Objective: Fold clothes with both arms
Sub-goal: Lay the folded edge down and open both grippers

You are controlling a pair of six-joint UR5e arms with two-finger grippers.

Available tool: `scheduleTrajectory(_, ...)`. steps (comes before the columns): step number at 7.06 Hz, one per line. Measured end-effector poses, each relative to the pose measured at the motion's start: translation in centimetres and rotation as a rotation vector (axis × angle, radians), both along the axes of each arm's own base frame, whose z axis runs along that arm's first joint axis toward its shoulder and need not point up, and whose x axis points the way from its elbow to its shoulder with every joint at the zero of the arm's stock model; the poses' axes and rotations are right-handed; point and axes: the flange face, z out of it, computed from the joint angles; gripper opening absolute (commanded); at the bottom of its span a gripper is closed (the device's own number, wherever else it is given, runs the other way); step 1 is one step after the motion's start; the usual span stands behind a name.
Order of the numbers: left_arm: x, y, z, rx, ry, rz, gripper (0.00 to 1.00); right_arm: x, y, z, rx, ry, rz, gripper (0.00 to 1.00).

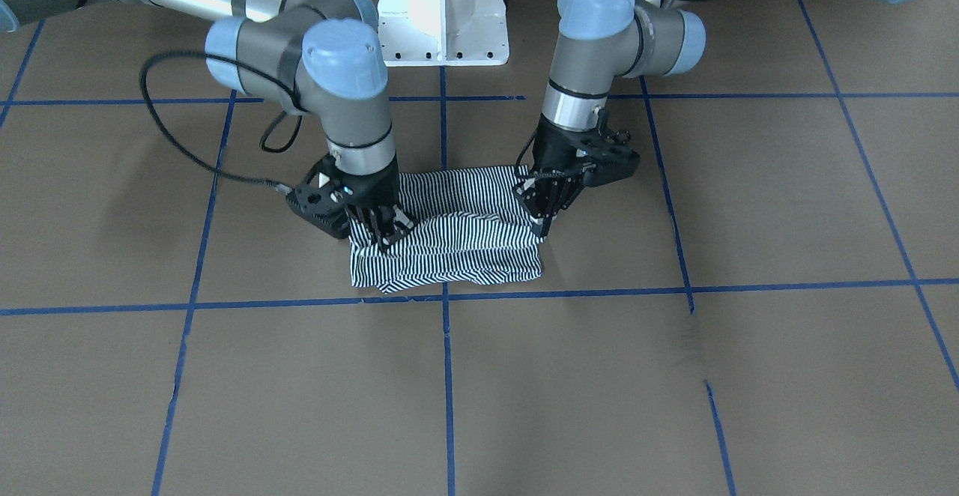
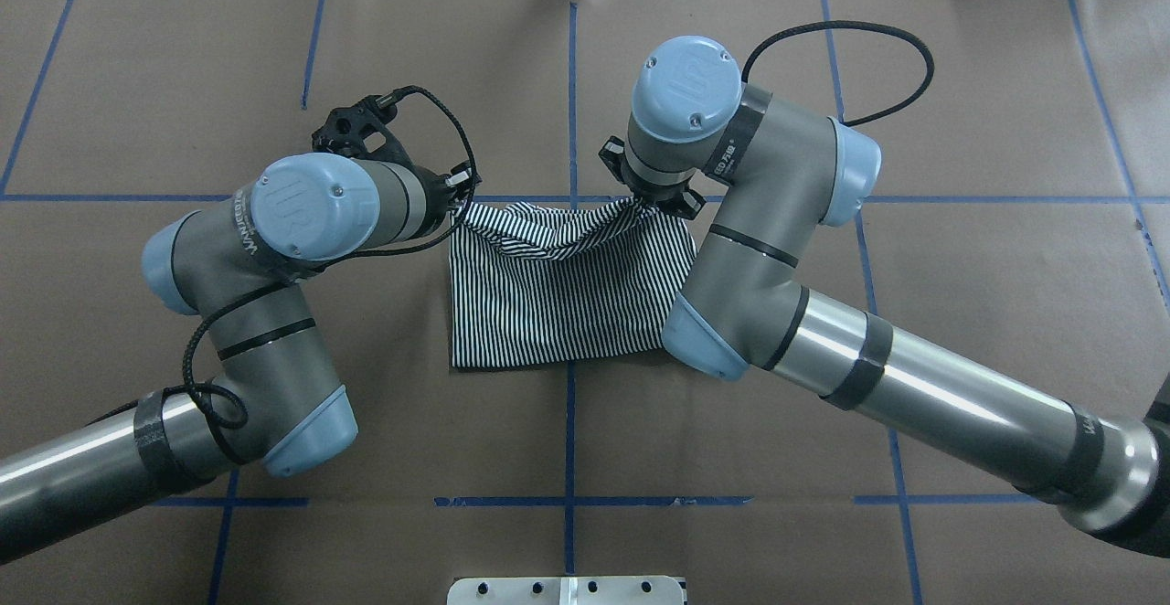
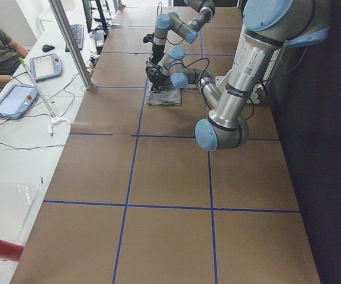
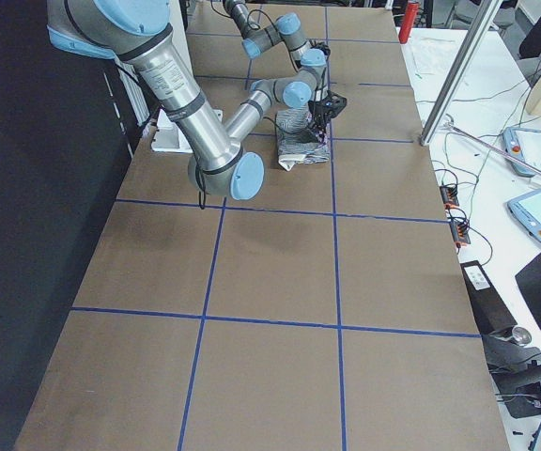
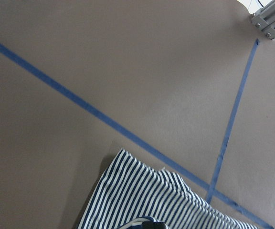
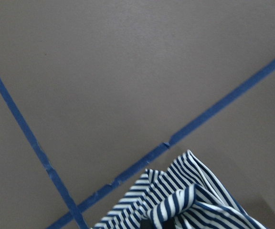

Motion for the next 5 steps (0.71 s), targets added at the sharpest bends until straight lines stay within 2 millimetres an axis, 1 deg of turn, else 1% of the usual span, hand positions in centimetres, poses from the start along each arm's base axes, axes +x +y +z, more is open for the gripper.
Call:
scheduleTrajectory(1,-0.8,-2.0,0.4,0.031,-0.016,-0.009,0.48,1.0,-4.1,0.8,0.029,-0.005,-0.045,1.00)
scheduleTrajectory(2,-2.4,-2.9,-0.2,0.054,-0.008,-0.022,0.47,4.1,-7.4,1.5,0.019,-0.037,-0.094,1.00)
scheduleTrajectory(3,-3.9,-2.8,-0.7,0.070,0.006,-0.030,0.37,6.6,-8.7,2.4,0.014,-0.064,-0.126,1.00)
scheduleTrajectory(4,-4.9,-2.1,-1.0,0.076,0.023,-0.025,0.00,8.3,-8.5,3.3,0.019,-0.079,-0.139,1.00)
scheduleTrajectory(5,-5.3,-1.2,-1.5,0.068,0.043,0.006,0.00,9.8,-7.3,4.3,0.031,-0.087,-0.142,1.00)
